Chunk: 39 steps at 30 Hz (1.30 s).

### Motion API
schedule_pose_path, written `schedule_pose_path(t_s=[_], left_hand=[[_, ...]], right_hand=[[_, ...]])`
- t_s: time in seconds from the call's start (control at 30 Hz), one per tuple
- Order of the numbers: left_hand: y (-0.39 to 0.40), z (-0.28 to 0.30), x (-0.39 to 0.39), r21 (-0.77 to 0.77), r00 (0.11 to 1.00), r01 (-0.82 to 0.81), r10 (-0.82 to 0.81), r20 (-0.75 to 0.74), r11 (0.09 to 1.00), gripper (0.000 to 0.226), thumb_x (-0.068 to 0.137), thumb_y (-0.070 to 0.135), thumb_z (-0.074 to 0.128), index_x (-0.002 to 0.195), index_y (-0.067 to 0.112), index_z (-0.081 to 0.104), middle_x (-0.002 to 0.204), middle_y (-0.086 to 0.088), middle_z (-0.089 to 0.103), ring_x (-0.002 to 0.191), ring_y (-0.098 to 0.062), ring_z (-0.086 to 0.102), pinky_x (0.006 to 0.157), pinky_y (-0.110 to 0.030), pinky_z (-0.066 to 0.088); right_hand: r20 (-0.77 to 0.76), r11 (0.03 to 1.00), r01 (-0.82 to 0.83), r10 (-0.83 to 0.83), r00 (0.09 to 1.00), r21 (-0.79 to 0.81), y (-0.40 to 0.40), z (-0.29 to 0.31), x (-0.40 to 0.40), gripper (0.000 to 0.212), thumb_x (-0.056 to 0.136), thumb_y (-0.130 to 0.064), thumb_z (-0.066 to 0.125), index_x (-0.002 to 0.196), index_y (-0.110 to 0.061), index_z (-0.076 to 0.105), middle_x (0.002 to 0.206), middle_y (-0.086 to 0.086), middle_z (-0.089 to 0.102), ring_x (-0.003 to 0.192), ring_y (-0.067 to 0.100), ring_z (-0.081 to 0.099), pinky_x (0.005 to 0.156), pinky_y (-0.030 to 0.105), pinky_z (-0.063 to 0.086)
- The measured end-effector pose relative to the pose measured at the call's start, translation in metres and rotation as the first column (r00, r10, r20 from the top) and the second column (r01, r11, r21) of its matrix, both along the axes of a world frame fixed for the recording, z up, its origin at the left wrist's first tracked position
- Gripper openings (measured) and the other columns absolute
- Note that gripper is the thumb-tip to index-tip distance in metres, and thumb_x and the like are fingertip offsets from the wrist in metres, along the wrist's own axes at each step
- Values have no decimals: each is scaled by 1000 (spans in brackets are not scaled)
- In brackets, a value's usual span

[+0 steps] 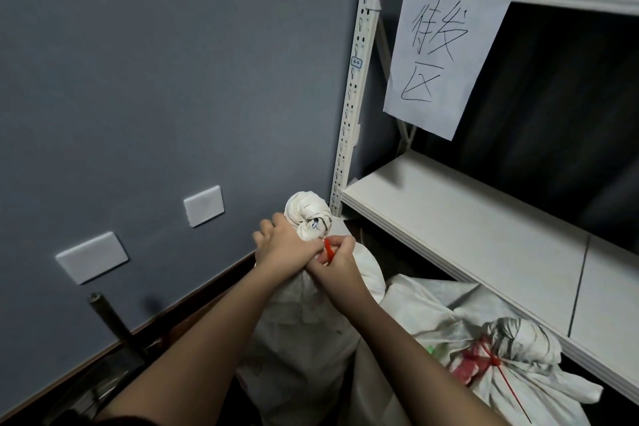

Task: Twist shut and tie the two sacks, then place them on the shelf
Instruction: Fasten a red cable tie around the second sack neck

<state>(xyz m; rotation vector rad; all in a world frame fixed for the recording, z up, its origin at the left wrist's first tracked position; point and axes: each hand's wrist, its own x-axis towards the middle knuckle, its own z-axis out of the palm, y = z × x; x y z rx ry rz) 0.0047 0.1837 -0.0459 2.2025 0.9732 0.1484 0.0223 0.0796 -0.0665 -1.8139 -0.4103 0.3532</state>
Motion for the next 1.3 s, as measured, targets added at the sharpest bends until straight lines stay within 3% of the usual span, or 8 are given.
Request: schedule_pose_path(t_s=[0.2,0.27,0.33,0.47,0.6,0.73,1.0,1.3], left_hand=[[4,12,-1,-164,996,68,-76,-38,984,56,81,43,56,123,7,50,132,-21,45,126,-38,39,100,-37,35],[13,14,-6,-320,990,110,-76,118,941,31,83,33,50,82,4,60,98,-26,64,96,-39,57,85,-42,44],[24,14,-15,-191,986,106,-79,144,976,29,85,17,46,63,2,56,68,-21,62,68,-29,54,70,-38,46],[39,14,-26,59,993,115,-117,32,992,21,77,7,48,71,-1,67,75,-21,69,75,-34,65,68,-35,52],[55,11,-28,-174,994,108,-102,43,979,25,80,2,55,58,2,68,56,-12,66,53,-24,67,72,-37,58],[58,15,-35,-403,994,112,-98,55,908,28,87,-4,57,60,-1,60,40,-5,60,32,-9,56,45,-20,52],[45,18,-40,-464,985,168,-172,34,870,32,91,16,59,60,11,55,34,8,37,24,-3,26,30,-9,19],[-3,0,-27,-699,890,99,252,380,708,26,93,19,58,79,-1,65,44,5,59,34,-5,33,36,-15,28]], right_hand=[[92,993,99,-94,991,-56,-3,-5,1,41,82,-23,71,105,-14,37,79,-12,50,71,6,52,75,30,45],[87,987,148,-143,986,-55,-4,-7,1,44,81,-28,73,105,-16,38,82,-14,50,78,10,54,77,29,44],[66,984,172,-169,983,-38,-3,-8,2,45,80,-29,74,104,-18,39,83,-14,51,82,12,56,76,25,42],[71,989,135,-130,989,-60,1,-11,-2,45,79,-29,74,105,-20,39,84,-15,51,77,4,53,75,23,42],[102,987,125,-115,988,-102,-2,-11,-3,44,80,-30,73,105,-21,38,82,-15,50,72,2,51,72,23,39],[131,984,115,-96,987,-139,-3,-10,1,43,81,-30,72,104,-21,38,79,-15,48,73,6,53,71,25,37],[131,974,117,-92,987,-196,-1,-6,8,41,82,-30,70,101,-21,35,81,-11,52,80,14,55,71,27,39],[238,988,117,-91,967,-98,2,-2,7,29,82,-28,66,97,-21,42,85,-11,63,83,16,63,65,28,40]])
